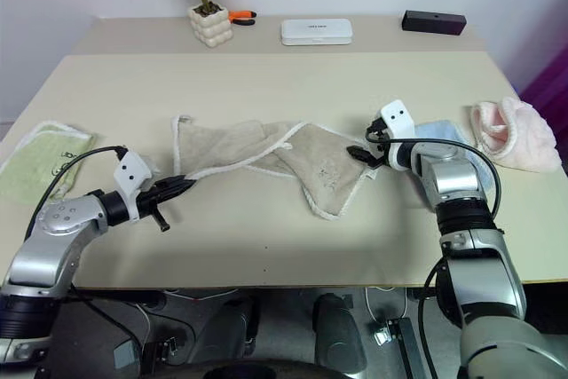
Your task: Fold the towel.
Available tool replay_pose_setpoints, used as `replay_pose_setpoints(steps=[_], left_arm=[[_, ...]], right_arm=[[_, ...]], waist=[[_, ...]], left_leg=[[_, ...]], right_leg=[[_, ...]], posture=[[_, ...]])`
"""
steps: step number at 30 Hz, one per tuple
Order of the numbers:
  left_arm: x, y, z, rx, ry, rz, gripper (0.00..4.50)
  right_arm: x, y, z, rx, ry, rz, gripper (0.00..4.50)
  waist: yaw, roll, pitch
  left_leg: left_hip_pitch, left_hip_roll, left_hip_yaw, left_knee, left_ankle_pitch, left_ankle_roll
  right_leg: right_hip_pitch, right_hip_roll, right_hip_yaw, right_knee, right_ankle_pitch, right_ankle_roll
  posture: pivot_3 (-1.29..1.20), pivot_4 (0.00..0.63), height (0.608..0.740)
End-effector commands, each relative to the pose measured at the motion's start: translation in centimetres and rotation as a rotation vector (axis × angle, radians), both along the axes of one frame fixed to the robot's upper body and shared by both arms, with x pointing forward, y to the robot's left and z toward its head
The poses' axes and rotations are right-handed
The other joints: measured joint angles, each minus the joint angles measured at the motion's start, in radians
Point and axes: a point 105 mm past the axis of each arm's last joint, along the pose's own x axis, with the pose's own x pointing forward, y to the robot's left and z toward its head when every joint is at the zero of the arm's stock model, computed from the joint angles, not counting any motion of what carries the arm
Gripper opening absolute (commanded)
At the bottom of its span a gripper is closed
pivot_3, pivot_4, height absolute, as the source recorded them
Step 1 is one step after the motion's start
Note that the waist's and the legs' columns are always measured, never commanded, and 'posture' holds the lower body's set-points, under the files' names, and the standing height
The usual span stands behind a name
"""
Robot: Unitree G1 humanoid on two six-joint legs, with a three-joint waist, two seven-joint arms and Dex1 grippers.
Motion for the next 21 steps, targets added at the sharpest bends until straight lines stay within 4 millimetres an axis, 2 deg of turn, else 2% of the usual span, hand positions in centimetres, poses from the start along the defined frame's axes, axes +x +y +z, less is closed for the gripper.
replay_pose_setpoints(steps=[1,7,8,11,16,18,20,21], left_arm=[[-0.2,0.3,1.3,0.005,-0.044,0.003,0.0],[-0.4,0.4,1.1,0.01,-0.037,0.007,0.0],[-0.4,0.4,1.1,0.012,-0.035,0.007,0.0],[-0.4,0.5,1.0,0.018,-0.034,0.006,0.0],[2.6,1.1,4.0,-0.004,-0.182,0.074,0.0],[5.4,2.1,6.4,0.0,-0.298,0.173,0.0],[8.5,3.4,10.6,-0.082,-0.419,0.299,0.0],[9.9,4.3,14.1,-0.136,-0.522,0.376,0.0]], right_arm=[[0.0,0.1,-0.1,-0.001,0.032,0.029,3.23],[-0.4,0.3,0.2,-0.002,0.028,0.08,0.17],[-0.5,0.4,0.4,-0.004,0.023,0.089,0.04],[-0.7,0.6,0.7,-0.011,0.007,0.108,0.04],[1.3,-0.8,5.2,-0.156,-0.22,0.044,0.04],[2.2,-1.0,7.9,-0.22,-0.337,0.034,0.04],[3.1,-0.9,11.8,-0.264,-0.483,0.012,0.04],[3.4,-1.1,14.6,-0.285,-0.576,-0.013,0.04]], waist=[[-0.001,0.0,0.0],[-0.001,0.0,0.0],[-0.001,0.0,0.0],[-0.001,0.0,0.0],[0.004,0.001,0.001],[0.003,0.001,0.001],[0.004,0.0,0.001],[0.002,0.0,0.002]], left_leg=[[0.0,0.0,0.0,0.0,0.0,0.0],[0.0,0.0,0.0,0.0,0.0,0.0],[0.0,0.0,0.0,0.0,0.0,0.0],[0.0,0.0,0.0,0.0,0.0,0.0],[0.0,0.0,0.0,0.001,0.0,0.0],[-0.001,0.0,0.0,0.001,0.0,0.0],[-0.001,-0.001,0.0,0.002,0.0,-0.001],[-0.001,-0.001,-0.001,0.002,0.001,-0.001]], right_leg=[[0.0,0.0,0.0,0.0,0.0,0.0],[0.0,0.0,0.0,0.0,0.0,0.0],[0.0,0.0,0.0,0.0,0.0,0.0],[0.0,0.0,0.0,0.0,0.0,0.0],[0.0,0.0,0.0,0.001,0.0,0.0],[0.0,0.0,0.0,0.001,0.0,0.0],[-0.001,0.0,0.0,0.001,0.0,0.0],[-0.001,0.0,-0.001,0.002,0.001,0.0]], posture=[[0.0,0.15,0.738],[0.0,0.15,0.738],[0.0,0.15,0.738],[0.0,0.15,0.738],[0.0,0.15,0.738],[0.0,0.15,0.738],[0.0,0.15,0.738],[0.0,0.15,0.738]])
